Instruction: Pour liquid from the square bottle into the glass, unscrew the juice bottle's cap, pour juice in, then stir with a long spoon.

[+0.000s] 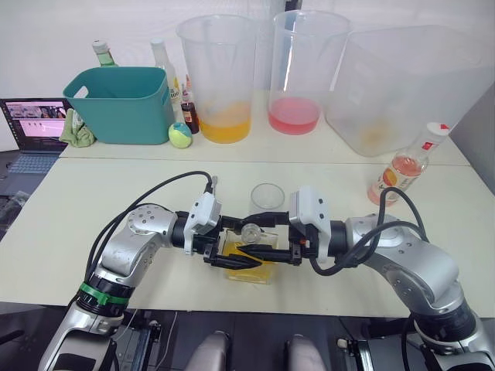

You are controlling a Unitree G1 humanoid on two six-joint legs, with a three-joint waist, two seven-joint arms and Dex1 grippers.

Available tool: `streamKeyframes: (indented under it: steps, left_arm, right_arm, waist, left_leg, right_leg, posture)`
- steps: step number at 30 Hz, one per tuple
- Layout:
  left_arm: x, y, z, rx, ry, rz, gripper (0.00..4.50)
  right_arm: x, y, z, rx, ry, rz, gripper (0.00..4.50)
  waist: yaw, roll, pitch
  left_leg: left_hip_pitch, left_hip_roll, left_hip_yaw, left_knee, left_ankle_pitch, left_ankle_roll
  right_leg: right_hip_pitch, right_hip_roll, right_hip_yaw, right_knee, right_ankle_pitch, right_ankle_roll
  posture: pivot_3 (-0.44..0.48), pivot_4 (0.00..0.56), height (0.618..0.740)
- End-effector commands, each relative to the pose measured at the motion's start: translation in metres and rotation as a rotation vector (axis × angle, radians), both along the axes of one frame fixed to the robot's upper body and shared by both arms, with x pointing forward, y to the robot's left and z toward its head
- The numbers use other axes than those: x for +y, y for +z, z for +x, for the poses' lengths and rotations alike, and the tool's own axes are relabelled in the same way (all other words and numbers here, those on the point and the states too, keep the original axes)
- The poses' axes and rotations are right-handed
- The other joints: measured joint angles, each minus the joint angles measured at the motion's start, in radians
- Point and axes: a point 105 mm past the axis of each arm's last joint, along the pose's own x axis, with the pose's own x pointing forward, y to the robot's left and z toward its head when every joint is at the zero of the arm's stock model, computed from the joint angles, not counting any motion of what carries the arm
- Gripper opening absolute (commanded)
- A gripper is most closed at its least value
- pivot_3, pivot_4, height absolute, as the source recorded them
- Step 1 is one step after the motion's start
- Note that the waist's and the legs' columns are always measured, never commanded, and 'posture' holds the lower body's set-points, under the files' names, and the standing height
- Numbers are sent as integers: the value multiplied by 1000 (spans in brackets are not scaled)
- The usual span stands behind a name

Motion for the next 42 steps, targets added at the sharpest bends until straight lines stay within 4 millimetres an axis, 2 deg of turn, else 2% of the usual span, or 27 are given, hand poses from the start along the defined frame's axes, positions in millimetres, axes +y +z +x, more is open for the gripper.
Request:
streamKeyframes:
  steps: [1, 11, 26, 31, 39, 42]
  left_arm:
    - [2, -4, 2, -9, 26, 46, 2803]
    - [2, -3, 2, -9, 26, 49, 2803]
    - [3, -3, 1, -6, 30, 51, 2803]
    - [3, -4, 1, -6, 31, 52, 2803]
    - [4, -4, 2, -6, 32, 56, 2803]
    - [4, -5, 1, -5, 30, 59, 2803]
  right_arm:
    - [2, 9, -5, -46, 21, 24, 2464]
    - [6, 19, -7, -51, 37, 75, 2464]
    - [6, 17, -7, -49, 34, 74, 2464]
    - [6, 17, -6, -50, 33, 70, 1071]
    - [6, 18, -6, -58, 32, 77, 1075]
    - [6, 25, -8, -74, 41, 111, 1075]
  waist:
    - [0, 0, 0]
    - [0, 0, 0]
    - [0, 0, 0]
    - [0, 0, 0]
    - [0, 0, 0]
    - [0, 0, 0]
  left_leg:
    - [0, 0, 0, 0, 0, 0]
    - [0, 0, 0, 0, 0, 0]
    - [0, 0, 0, 0, 0, 0]
    - [0, 0, 0, 0, 0, 0]
    - [0, 0, 0, 0, 0, 0]
    - [0, 0, 0, -1, 0, 0]
  right_leg:
    - [0, 0, 0, 0, 0, 0]
    - [0, 0, 0, 0, 0, 0]
    - [0, 0, 0, 0, 0, 0]
    - [0, 0, 0, 0, 0, 0]
    - [0, 0, 0, 0, 0, 0]
    - [0, 0, 0, 0, 0, 0]
  posture:
    - [0, 150, 729]
    - [0, 150, 729]
    - [0, 150, 729]
    - [0, 150, 729]
    - [0, 150, 729]
    - [0, 150, 729]
